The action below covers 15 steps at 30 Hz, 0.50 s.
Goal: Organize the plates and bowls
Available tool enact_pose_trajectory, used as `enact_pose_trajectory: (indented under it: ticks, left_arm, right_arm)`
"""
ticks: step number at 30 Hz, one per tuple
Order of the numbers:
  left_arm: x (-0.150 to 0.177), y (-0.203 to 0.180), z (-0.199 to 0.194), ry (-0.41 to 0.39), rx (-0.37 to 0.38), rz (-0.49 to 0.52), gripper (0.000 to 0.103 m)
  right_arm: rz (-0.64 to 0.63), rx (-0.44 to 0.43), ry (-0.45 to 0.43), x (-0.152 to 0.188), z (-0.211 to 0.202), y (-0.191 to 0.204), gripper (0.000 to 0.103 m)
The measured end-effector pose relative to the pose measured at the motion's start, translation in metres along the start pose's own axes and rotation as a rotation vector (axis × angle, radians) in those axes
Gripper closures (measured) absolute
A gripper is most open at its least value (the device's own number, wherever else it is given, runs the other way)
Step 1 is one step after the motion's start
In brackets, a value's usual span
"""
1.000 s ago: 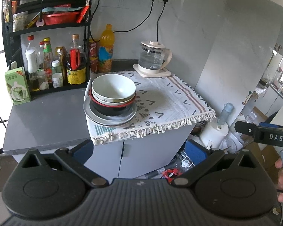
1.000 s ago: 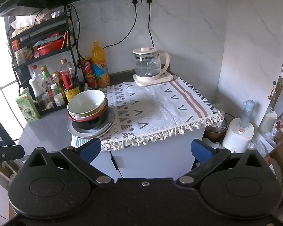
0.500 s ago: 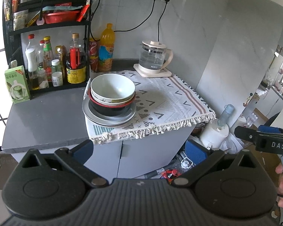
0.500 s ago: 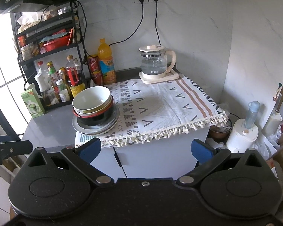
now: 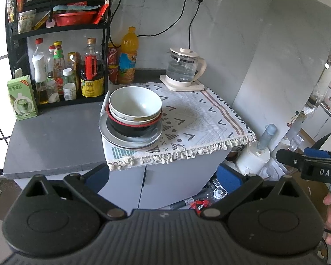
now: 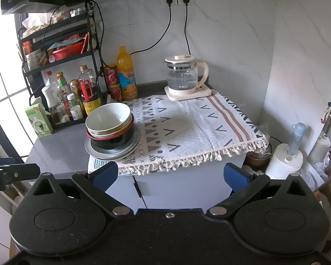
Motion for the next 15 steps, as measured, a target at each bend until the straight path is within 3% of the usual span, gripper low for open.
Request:
enact_pose_trajectory:
  ticks: [15]
  left_arm:
    - [0.0007,-0.0003,0.0013,-0.001,0.001,-0.004,0.000]
  right_arm:
    - [0.000,-0.007,0.005,0.0011,0.0033,-0.0011,0.000]
Point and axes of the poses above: each gripper's, at about its wrist camera, not at the fingertips, and z roughly the way its jaws point, y to its left, x to its underside, the point moved 9 cm from there along z, roughly the way its jaws point, and after that the axes turned 8 degrees about z, right-handed, at the moved point
